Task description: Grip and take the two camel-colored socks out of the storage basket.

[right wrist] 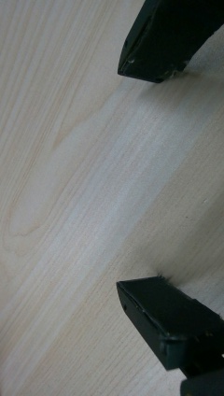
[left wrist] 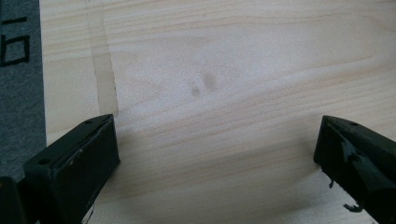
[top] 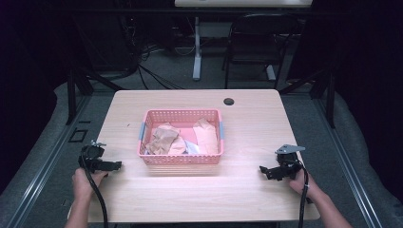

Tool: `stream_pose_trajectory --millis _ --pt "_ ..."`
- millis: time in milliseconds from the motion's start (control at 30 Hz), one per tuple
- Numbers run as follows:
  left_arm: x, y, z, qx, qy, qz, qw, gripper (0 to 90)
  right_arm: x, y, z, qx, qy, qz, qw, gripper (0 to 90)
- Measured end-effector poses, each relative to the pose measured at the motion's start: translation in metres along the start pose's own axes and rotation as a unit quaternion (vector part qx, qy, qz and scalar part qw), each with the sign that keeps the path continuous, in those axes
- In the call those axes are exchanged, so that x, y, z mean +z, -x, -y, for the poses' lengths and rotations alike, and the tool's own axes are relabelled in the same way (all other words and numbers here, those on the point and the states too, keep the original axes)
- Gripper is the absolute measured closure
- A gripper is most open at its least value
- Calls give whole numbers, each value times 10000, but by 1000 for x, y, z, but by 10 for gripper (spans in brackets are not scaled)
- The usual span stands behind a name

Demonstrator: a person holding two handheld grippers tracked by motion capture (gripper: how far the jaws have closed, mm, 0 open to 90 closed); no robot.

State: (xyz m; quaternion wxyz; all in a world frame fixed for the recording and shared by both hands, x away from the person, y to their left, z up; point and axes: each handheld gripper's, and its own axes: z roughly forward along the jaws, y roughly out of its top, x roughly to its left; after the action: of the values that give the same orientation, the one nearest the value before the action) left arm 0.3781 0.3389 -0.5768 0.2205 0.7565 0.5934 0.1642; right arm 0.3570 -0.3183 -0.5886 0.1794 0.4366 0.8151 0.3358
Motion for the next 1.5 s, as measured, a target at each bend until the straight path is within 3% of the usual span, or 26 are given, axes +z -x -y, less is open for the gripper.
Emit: stream_pose_trajectory --millis 433,667,767,1000,1200,1500 --pt "0 1 0 7 -12 10 10000 0 1 0 -1 -11 0 -18 10000 0" --pt "-1 0 -5 129 -271 79 9995 0 1 0 -1 -18 -8 -27 10000 0" --pt "-3 0 -7 105 -343 241 9991 2 1 0 -1 -18 -7 -26 10000 0" --pt "-14 -1 -13 102 -403 232 9989 2 1 0 -1 -21 -3 -26 10000 0" --pt "-30 1 -25 59 -368 372 9986 2 1 0 -1 -14 0 -15 10000 0" --pt "-51 10 -46 287 -298 434 9982 2 1 0 0 -10 2 -14 10000 0"
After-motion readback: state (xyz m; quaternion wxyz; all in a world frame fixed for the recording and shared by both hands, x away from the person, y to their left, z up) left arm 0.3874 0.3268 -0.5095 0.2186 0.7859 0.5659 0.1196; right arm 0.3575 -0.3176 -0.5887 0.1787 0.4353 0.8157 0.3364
